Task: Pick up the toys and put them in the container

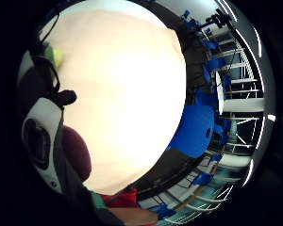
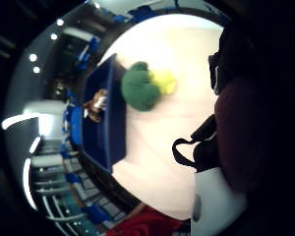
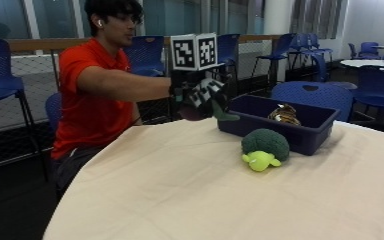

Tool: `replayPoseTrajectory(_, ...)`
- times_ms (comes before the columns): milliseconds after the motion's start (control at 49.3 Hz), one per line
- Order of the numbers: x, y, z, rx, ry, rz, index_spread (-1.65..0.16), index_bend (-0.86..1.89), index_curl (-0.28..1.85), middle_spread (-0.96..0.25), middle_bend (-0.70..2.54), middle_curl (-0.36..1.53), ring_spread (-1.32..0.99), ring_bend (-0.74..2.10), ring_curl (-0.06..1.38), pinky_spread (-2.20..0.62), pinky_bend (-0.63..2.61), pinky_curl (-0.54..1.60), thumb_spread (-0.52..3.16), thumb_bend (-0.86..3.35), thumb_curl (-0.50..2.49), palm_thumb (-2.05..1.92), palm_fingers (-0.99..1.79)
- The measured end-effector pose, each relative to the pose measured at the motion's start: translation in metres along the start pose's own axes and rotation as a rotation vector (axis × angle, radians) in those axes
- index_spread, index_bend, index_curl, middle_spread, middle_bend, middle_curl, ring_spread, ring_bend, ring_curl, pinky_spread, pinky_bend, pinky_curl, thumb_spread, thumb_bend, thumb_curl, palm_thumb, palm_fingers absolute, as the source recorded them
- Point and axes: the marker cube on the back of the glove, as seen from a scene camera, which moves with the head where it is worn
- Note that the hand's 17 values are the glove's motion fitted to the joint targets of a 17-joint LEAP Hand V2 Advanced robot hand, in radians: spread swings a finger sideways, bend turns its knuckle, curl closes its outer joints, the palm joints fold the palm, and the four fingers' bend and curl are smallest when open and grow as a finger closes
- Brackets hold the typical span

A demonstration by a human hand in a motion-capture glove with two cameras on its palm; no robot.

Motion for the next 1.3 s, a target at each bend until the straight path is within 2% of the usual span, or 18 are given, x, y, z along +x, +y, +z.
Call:
replayPoseTrajectory(324,-0.209,0.000,-0.051,-0.006,-0.070,-0.320,-0.40,0.35,0.54,-0.36,0.54,0.30,-0.46,1.01,0.48,-0.47,0.96,0.36,0.73,0.16,0.74,0.64,1.01)
replayPoseTrajectory(426,-0.254,0.003,-0.043,0.018,0.046,-0.573,-0.41,0.33,0.57,-0.36,0.53,0.31,-0.46,1.00,0.48,-0.47,0.95,0.37,0.70,0.15,0.78,0.64,1.01)
replayPoseTrajectory(466,-0.266,0.000,-0.038,0.035,0.094,-0.597,-0.41,0.33,0.59,-0.37,0.53,0.32,-0.47,1.00,0.49,-0.47,0.94,0.37,0.69,0.14,0.79,0.64,1.01)
replayPoseTrajectory(568,-0.305,-0.001,-0.031,0.040,-0.013,-0.472,-0.41,0.31,0.62,-0.37,0.52,0.33,-0.47,0.99,0.49,-0.47,0.93,0.38,0.67,0.13,0.82,0.64,1.01)
replayPoseTrajectory(608,-0.310,-0.003,-0.026,0.060,0.013,-0.446,-0.42,0.31,0.64,-0.38,0.51,0.34,-0.48,0.98,0.49,-0.47,0.93,0.38,0.66,0.13,0.83,0.65,1.01)
replayPoseTrajectory(709,-0.304,-0.006,-0.014,0.046,0.081,-0.555,-0.42,0.31,0.68,-0.37,0.44,0.34,-0.48,0.96,0.50,-0.48,0.93,0.39,0.67,0.11,0.86,0.63,0.93)
replayPoseTrajectory(730,-0.302,-0.006,-0.012,0.019,0.076,-0.558,-0.42,0.29,0.69,-0.36,0.39,0.32,-0.49,0.94,0.49,-0.48,0.94,0.39,0.68,0.10,0.86,0.62,0.86)
replayPoseTrajectory(750,-0.301,-0.006,-0.011,-0.013,0.062,-0.543,-0.42,0.17,0.65,-0.32,0.17,0.25,-0.45,0.93,0.49,-0.46,1.09,0.44,0.79,0.08,0.83,0.57,0.58)
replayPoseTrajectory(770,-0.300,-0.007,-0.010,-0.045,0.040,-0.519,-0.42,0.19,0.68,-0.29,0.12,0.25,-0.41,0.88,0.49,-0.41,1.10,0.45,0.86,0.03,0.80,0.49,0.34)
replayPoseTrajectory(791,-0.299,-0.007,-0.009,-0.073,0.006,-0.492,-0.41,0.29,0.76,-0.32,0.29,0.31,-0.46,0.96,0.54,-0.46,1.07,0.45,0.79,0.07,0.84,0.57,0.67)
replayPoseTrajectory(811,-0.297,-0.008,-0.010,-0.097,-0.040,-0.466,-0.41,-0.07,0.59,-0.23,0.10,0.23,-0.33,0.70,0.44,-0.32,1.21,0.47,0.90,-0.10,0.72,0.30,-0.12)
replayPoseTrajectory(831,-0.294,-0.009,-0.010,-0.114,-0.090,-0.443,-0.39,0.01,0.63,-0.21,0.13,0.26,-0.28,0.74,0.50,-0.30,1.27,0.53,0.93,-0.10,0.70,0.27,-0.17)
replayPoseTrajectory(872,-0.283,-0.014,-0.013,-0.116,-0.169,-0.407,-0.38,-0.03,0.56,-0.16,0.12,0.25,-0.21,0.62,0.46,-0.22,1.33,0.52,0.95,-0.15,0.64,0.11,-0.31)
replayPoseTrajectory(932,-0.252,-0.027,-0.016,-0.063,-0.196,-0.342,-0.37,0.00,0.45,-0.11,0.11,0.23,-0.12,0.45,0.37,-0.13,1.35,0.48,0.96,-0.14,0.57,-0.05,-0.35)
replayPoseTrajectory(1034,-0.199,-0.045,-0.009,-0.038,-0.100,-0.249,-0.36,0.06,0.38,-0.09,0.12,0.22,-0.03,0.33,0.30,-0.03,1.35,0.46,0.97,-0.13,0.49,-0.14,-0.32)
replayPoseTrajectory(1297,-0.109,-0.070,0.040,-0.098,0.003,-0.092,-0.34,0.07,0.27,-0.07,0.09,0.20,0.08,0.17,0.26,0.10,1.38,0.44,0.96,-0.11,0.34,-0.14,-0.33)
